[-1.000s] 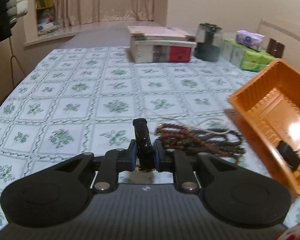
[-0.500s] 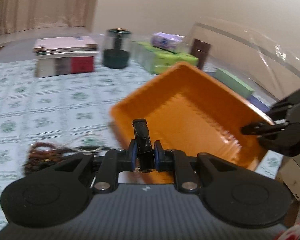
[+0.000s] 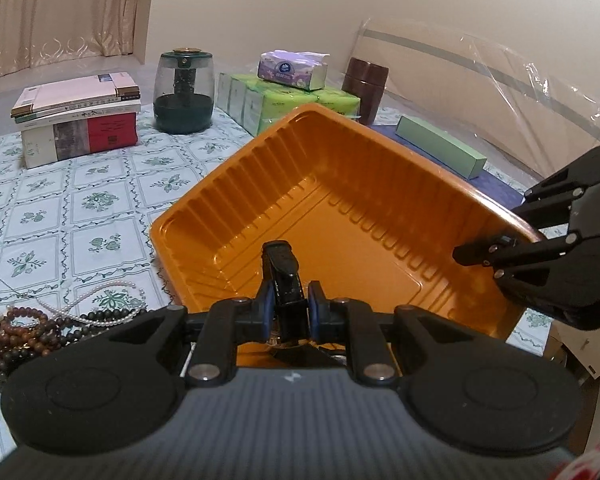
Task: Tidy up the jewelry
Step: 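Carry the black watch into the orange tray and open the left tool, then lower the left tool onto the brown bead strands and grasp one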
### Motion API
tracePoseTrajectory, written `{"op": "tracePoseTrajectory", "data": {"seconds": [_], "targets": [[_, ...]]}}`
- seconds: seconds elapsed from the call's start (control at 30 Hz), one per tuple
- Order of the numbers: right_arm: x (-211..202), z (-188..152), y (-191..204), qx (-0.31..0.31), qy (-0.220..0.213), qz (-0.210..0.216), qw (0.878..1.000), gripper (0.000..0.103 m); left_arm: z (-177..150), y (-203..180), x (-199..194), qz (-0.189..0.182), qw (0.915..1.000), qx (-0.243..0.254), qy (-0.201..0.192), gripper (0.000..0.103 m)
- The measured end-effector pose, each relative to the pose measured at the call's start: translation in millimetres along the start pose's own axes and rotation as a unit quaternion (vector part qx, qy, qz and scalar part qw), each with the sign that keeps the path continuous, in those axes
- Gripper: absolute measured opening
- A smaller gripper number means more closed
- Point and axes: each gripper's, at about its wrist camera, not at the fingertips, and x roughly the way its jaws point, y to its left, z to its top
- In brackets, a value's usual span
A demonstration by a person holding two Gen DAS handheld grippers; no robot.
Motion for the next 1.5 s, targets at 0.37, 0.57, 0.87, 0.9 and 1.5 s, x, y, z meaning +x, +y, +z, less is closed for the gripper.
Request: {"op": "tracePoseTrajectory", "data": {"seconds": [0.37,0.57,0.87,0.9,1.5], "targets": [[0.6,-0.5,0.5,0.001,0.001,0.001,1.0,0.004,1.1,9.3,-12.5,0.016,0.9997,-0.016,-0.009,0.036],[0.4,-1.0,0.8,0.0,0.001,0.001,1.0,0.004,-7.8,30.3,-40.9,0.056,0.998,-0.015,-0.025,0.043],[0.4,-0.7,1.8,-0.002,0.003,0.0,1.0,0.004,-25.2,76.3,-70.9,0.112,0.9919,-0.054,-0.021,0.043],[0.3,-0.7,1.7,-0.002,0.002,0.0,1.0,0.004,-26.9,80.4,-72.9,0.118,0.9913,-0.056,-0.02,0.043],[0.1,-1.2,3.1,-0.005,0.004,-0.001,1.0,0.004,-60.8,136.9,-94.7,0.21,0.9738,-0.086,-0.008,0.043]]}}
